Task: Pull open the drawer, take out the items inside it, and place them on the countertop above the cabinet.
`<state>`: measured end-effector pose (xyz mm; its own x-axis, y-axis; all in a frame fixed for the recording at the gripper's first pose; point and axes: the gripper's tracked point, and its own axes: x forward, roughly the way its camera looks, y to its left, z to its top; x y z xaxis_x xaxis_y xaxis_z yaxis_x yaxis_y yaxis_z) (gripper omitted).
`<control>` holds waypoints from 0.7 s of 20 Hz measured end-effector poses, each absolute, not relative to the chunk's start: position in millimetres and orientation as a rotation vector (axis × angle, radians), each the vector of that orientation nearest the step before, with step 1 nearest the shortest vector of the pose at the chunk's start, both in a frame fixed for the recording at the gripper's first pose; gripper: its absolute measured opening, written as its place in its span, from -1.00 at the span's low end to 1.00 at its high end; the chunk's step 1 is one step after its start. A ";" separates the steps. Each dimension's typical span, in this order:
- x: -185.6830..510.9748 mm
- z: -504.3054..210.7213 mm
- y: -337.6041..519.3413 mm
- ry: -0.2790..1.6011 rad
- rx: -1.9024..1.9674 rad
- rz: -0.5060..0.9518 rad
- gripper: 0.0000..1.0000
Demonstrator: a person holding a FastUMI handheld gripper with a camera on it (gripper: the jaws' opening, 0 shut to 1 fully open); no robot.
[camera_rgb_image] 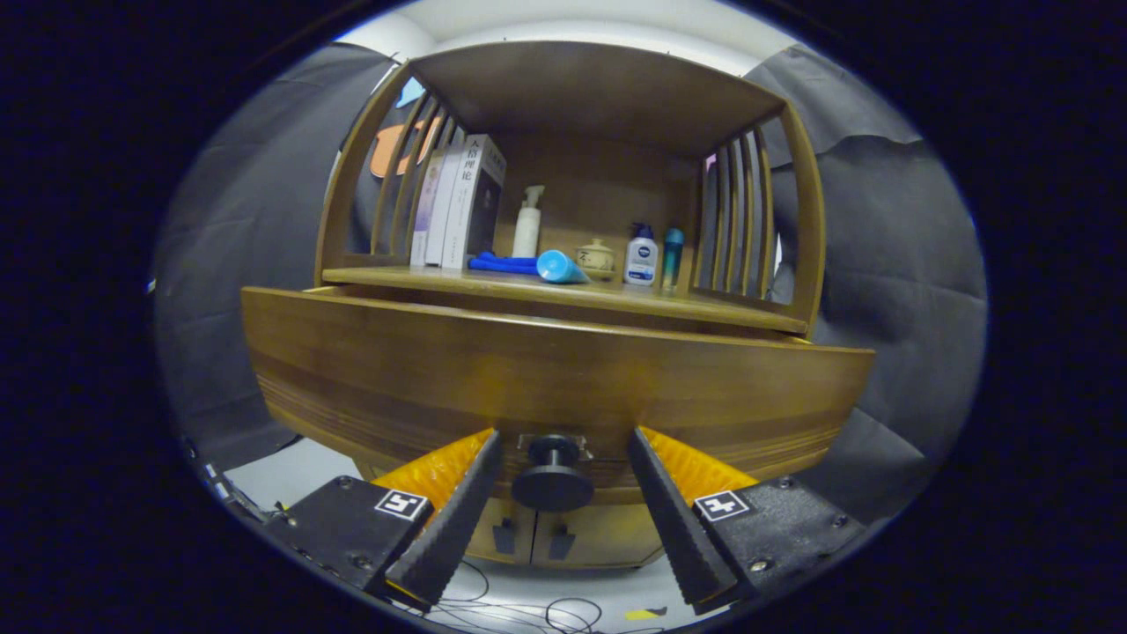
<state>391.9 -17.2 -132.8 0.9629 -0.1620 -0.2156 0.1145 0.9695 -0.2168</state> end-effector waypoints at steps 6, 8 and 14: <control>420.9 -129.5 -20.0 0.259 -0.201 -0.148 0.91; 430.1 -128.9 -21.2 0.264 -0.208 -0.153 0.91; 456.9 -126.9 -22.8 0.300 -0.183 -0.159 0.91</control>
<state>456.9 -22.8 -126.9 0.9430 -0.1823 -0.2785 0.1280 0.9710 -0.2021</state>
